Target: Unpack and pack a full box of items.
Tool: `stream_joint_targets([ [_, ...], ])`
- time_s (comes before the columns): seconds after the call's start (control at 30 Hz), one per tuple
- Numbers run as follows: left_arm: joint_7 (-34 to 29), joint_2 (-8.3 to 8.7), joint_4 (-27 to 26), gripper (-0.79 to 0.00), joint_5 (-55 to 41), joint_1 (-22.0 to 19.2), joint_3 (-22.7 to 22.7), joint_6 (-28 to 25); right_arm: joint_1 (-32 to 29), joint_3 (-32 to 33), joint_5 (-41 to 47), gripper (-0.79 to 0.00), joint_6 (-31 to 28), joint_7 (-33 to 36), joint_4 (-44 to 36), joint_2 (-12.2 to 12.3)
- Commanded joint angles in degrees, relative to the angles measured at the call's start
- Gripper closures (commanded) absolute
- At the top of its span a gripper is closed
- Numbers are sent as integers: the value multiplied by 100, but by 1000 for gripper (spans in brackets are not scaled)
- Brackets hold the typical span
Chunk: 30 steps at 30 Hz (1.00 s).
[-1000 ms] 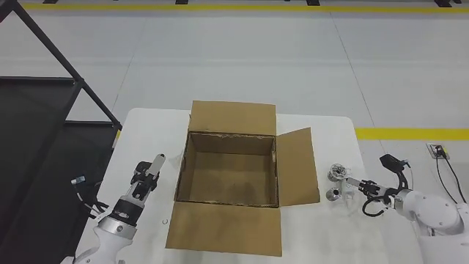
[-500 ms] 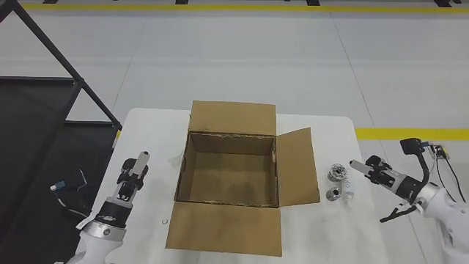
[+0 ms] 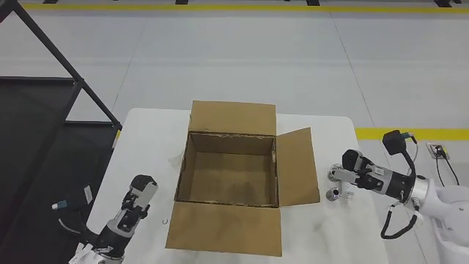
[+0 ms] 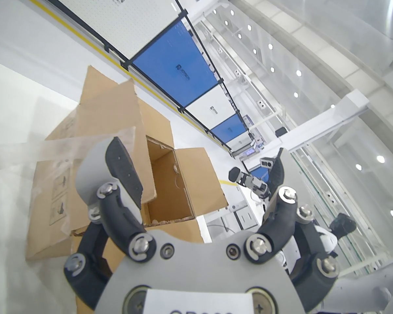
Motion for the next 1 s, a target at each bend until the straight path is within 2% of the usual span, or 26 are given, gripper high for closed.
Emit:
stream_joint_targets([
  [0.0,-218,7,12,-785,78,-12,172,47,135,-133,2,-785,-37,3,142,13],
  [0.2,-399,-10,263,-785,859,-498,977,652,255,-295,-7,-785,-121,-39,329,64],
  [0.37,-490,-29,363,-785,1159,-754,1530,673,190,-291,2,-785,-169,-129,365,112],
  [0.53,-442,-27,364,-785,1122,-799,1636,522,122,-287,21,-785,-186,-206,373,158],
  [0.67,-798,4,362,-785,1216,-773,1699,396,98,-305,40,-785,-182,-259,365,193],
  [0.77,-915,8,497,-785,1497,-875,1812,661,117,-354,52,-785,-177,-278,364,215],
  [0.97,-653,-22,802,-785,1656,-1147,1988,1116,197,-473,16,-785,-160,-301,403,260],
])
